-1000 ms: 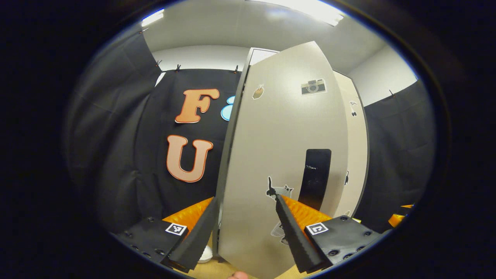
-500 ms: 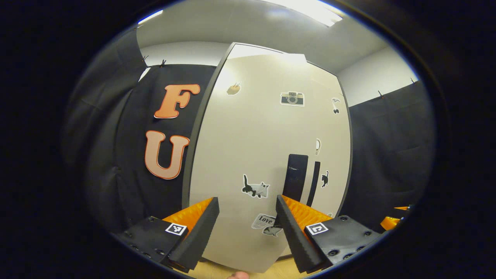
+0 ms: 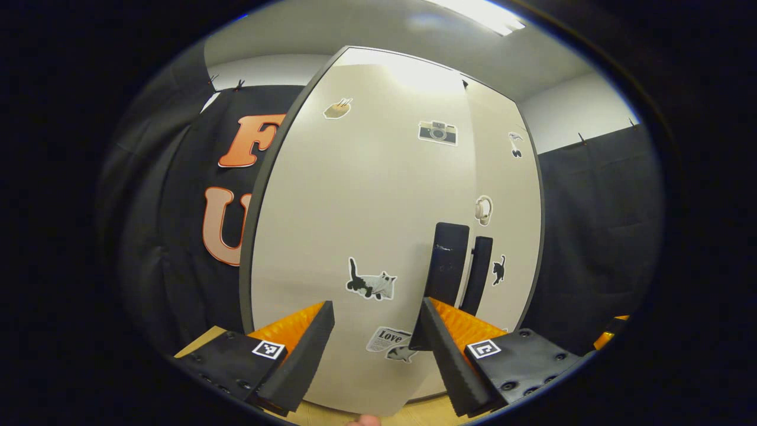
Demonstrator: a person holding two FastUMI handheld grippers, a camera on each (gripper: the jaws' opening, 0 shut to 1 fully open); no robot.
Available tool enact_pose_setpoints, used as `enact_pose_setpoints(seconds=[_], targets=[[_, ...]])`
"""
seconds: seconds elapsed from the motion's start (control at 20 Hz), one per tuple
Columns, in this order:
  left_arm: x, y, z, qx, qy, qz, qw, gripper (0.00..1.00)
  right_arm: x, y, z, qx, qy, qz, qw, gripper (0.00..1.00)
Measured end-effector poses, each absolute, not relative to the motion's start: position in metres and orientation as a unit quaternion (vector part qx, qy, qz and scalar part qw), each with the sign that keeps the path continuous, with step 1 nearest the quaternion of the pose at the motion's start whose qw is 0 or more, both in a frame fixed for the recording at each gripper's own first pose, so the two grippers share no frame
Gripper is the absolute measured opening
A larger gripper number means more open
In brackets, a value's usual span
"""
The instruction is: Grab one shoe with the right hand and put it into the shoe cabinet, grab the other shoe with the left hand and put it into the shoe cabinet; then close the right door with the right hand and the left door with the left hand.
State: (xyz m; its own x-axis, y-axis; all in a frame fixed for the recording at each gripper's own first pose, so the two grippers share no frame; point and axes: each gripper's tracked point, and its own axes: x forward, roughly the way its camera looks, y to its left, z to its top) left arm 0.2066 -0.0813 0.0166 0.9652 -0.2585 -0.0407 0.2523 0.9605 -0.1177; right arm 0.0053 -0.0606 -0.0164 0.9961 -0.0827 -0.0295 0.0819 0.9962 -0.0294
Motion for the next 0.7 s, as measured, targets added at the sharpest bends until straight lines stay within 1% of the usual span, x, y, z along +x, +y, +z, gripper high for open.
enact_pose_setpoints(seconds=[0.05,0.1,0.15,0.2,0.25,0.3,0.7], targets=[[0.210,-0.084,0.016,-0.051,0.028,-0.127,0.990,0.96,0.005,-0.063,-0.016,-0.015,0.015,-0.044,0.999,0.92],[0.214,-0.088,0.014,-0.047,0.028,-0.127,0.990,0.99,0.005,-0.066,-0.015,-0.016,0.013,-0.047,0.999,0.92],[0.215,-0.089,0.014,-0.043,0.025,-0.128,0.991,0.99,0.006,-0.068,-0.013,-0.017,0.012,-0.049,0.999,0.92],[0.218,-0.090,0.013,-0.041,0.024,-0.128,0.991,0.96,0.006,-0.070,-0.012,-0.016,0.010,-0.051,0.999,0.92],[0.219,-0.091,0.013,-0.042,0.023,-0.128,0.991,0.99,0.006,-0.072,-0.012,-0.016,0.010,-0.053,0.998,0.92],[0.222,-0.092,0.013,-0.045,0.024,-0.128,0.990,0.96,0.006,-0.073,-0.013,-0.016,0.012,-0.054,0.998,0.92],[0.230,-0.095,0.007,-0.058,0.031,-0.125,0.990,0.96,0.006,-0.074,-0.013,-0.016,0.014,-0.053,0.998,0.92]])
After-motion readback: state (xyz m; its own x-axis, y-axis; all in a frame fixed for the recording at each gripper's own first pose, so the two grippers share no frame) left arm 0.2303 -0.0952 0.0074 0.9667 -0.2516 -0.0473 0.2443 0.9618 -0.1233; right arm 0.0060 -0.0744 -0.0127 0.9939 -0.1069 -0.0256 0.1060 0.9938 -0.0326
